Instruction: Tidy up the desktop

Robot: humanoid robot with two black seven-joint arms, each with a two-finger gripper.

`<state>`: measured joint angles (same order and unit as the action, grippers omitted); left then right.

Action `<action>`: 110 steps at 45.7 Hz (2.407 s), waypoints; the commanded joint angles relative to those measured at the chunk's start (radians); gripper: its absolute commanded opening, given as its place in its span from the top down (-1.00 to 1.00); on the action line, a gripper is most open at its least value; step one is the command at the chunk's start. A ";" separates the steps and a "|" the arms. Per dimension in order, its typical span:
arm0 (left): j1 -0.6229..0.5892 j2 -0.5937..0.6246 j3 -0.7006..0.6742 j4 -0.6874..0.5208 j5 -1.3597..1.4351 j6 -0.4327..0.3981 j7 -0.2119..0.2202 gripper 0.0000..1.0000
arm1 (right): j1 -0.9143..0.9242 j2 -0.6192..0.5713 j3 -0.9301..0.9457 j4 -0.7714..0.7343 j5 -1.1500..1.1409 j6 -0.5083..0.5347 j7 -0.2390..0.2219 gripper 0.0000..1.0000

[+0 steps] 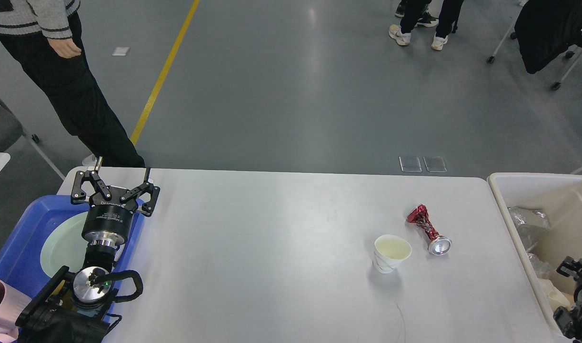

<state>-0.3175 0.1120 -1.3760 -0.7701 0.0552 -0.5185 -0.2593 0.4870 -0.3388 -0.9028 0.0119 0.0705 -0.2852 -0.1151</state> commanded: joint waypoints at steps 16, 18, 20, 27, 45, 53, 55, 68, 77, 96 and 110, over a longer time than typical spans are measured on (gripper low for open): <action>0.000 0.000 0.000 0.000 0.000 0.000 0.000 -0.93 | 0.490 -0.167 -0.053 0.447 -0.024 0.345 -0.006 -1.00; 0.000 0.000 0.000 0.000 0.000 0.000 0.000 -0.93 | 0.568 -0.174 -0.086 0.485 -0.032 0.415 -0.008 -1.00; 0.000 0.000 0.000 0.000 0.000 0.000 0.000 -0.93 | 0.646 -0.175 -0.131 0.531 -0.037 0.480 -0.009 -1.00; 0.000 -0.002 0.000 0.000 0.000 0.000 0.000 -0.93 | 0.953 -0.160 -0.307 0.761 -0.038 0.618 -0.011 -1.00; 0.000 -0.002 0.003 0.000 0.000 0.000 0.000 -0.93 | 1.682 0.047 -0.464 1.261 -0.040 1.041 -0.012 -1.00; 0.000 -0.002 0.003 0.000 0.000 0.000 0.000 -0.93 | 1.884 0.058 -0.398 1.385 -0.034 1.245 -0.012 -1.00; 0.000 0.000 0.003 0.000 0.000 0.000 0.000 -0.93 | 1.936 0.049 -0.371 1.436 -0.034 1.245 -0.012 -1.00; 0.000 0.000 0.000 0.000 0.000 0.000 0.000 -0.93 | 1.990 0.023 -0.355 1.499 -0.031 1.245 -0.012 -1.00; 0.000 0.000 0.000 0.000 0.000 0.000 0.000 -0.93 | 1.917 0.021 -0.353 1.491 -0.031 1.198 -0.012 -1.00; 0.000 0.000 0.000 0.000 0.000 0.000 0.000 -0.93 | 1.491 0.050 -0.318 1.324 0.006 0.873 -0.014 -1.00; 0.000 0.000 0.000 0.000 0.000 0.000 0.000 -0.93 | 1.170 0.155 -0.231 1.107 0.054 0.827 -0.014 -1.00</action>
<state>-0.3176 0.1119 -1.3761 -0.7701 0.0553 -0.5185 -0.2593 1.7562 -0.2120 -1.1770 1.1888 0.1219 0.5483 -0.1287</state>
